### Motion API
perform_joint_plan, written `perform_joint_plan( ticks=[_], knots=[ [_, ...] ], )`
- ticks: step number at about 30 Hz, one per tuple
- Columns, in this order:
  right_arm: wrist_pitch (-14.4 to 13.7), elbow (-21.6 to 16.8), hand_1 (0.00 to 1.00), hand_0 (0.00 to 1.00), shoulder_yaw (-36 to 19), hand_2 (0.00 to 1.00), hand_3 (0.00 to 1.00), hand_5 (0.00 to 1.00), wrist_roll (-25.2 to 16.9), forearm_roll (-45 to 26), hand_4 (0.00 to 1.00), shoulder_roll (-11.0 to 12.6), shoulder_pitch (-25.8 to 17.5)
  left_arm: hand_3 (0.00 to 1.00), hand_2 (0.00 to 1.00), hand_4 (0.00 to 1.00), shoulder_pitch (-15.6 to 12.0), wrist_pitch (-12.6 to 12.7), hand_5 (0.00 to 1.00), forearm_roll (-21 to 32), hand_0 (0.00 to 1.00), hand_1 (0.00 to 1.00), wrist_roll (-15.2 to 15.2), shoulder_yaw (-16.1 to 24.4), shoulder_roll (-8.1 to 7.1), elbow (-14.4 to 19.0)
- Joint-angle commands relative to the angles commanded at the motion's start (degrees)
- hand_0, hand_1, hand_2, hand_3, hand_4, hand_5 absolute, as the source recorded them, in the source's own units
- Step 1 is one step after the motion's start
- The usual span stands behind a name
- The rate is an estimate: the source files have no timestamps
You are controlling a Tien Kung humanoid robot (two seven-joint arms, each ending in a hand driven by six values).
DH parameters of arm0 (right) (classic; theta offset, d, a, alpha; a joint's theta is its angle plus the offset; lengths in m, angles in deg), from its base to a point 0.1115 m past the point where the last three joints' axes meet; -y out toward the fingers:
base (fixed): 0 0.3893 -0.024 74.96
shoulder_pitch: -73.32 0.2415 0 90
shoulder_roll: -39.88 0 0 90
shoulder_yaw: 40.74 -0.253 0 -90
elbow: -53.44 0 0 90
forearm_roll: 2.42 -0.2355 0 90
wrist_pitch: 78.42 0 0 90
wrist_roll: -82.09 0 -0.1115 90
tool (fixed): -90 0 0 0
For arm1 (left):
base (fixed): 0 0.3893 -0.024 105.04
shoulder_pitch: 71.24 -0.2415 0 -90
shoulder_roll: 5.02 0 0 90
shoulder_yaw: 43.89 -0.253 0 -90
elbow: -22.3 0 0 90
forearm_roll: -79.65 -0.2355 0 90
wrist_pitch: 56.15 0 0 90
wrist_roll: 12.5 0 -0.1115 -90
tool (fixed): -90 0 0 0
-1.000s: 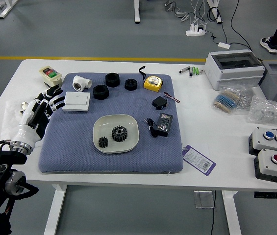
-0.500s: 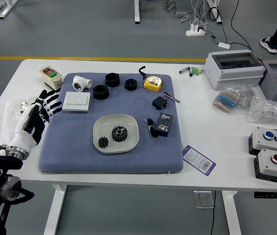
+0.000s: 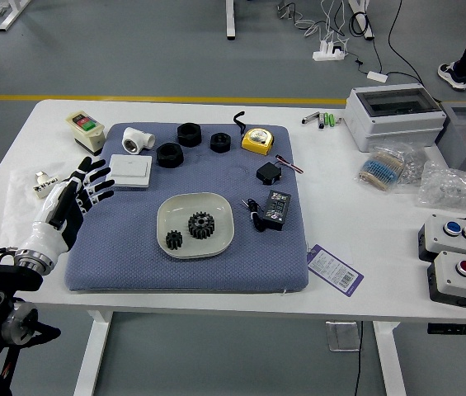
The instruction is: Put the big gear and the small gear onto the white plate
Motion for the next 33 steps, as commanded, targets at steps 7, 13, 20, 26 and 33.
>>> perform_joint_plan(
  ticks=[7,13,20,26,33],
  knots=[
    [0.0,0.0,0.731,0.706,0.0,0.779,0.609,0.691,0.0,0.0,0.836,0.1,0.3,0.838,0.875,0.833,-0.9,1.3,0.769,1.2,0.772,0.809,0.4,-0.9,-0.38,3.6],
    [0.0,0.0,0.731,0.705,0.0,0.779,0.610,0.690,0.0,0.0,0.836,0.1,0.4,0.837,0.875,0.834,-1.8,1.7,0.763,1.5,0.774,0.809,0.2,-1.3,-0.33,4.6],
    [0.0,0.0,0.731,0.705,0.3,0.779,0.610,0.692,0.0,0.0,0.837,0.2,0.5,0.839,0.876,0.835,-3.2,1.4,0.765,1.9,0.774,0.809,0.5,-0.4,1.28,5.6],
    [0.0,0.0,0.731,0.707,0.3,0.779,0.610,0.693,0.0,-0.1,0.837,0.2,0.6,0.833,0.876,0.829,-3.5,0.6,0.754,3.3,0.775,0.809,0.1,-0.8,1.50,5.8],
    [0.0,0.0,0.731,0.706,0.3,0.779,0.610,0.694,0.0,0.0,0.838,0.3,0.6,0.848,0.881,0.828,-3.9,-0.2,0.738,6.7,0.790,0.824,-0.5,-2.6,1.77,6.1]
  ],
)
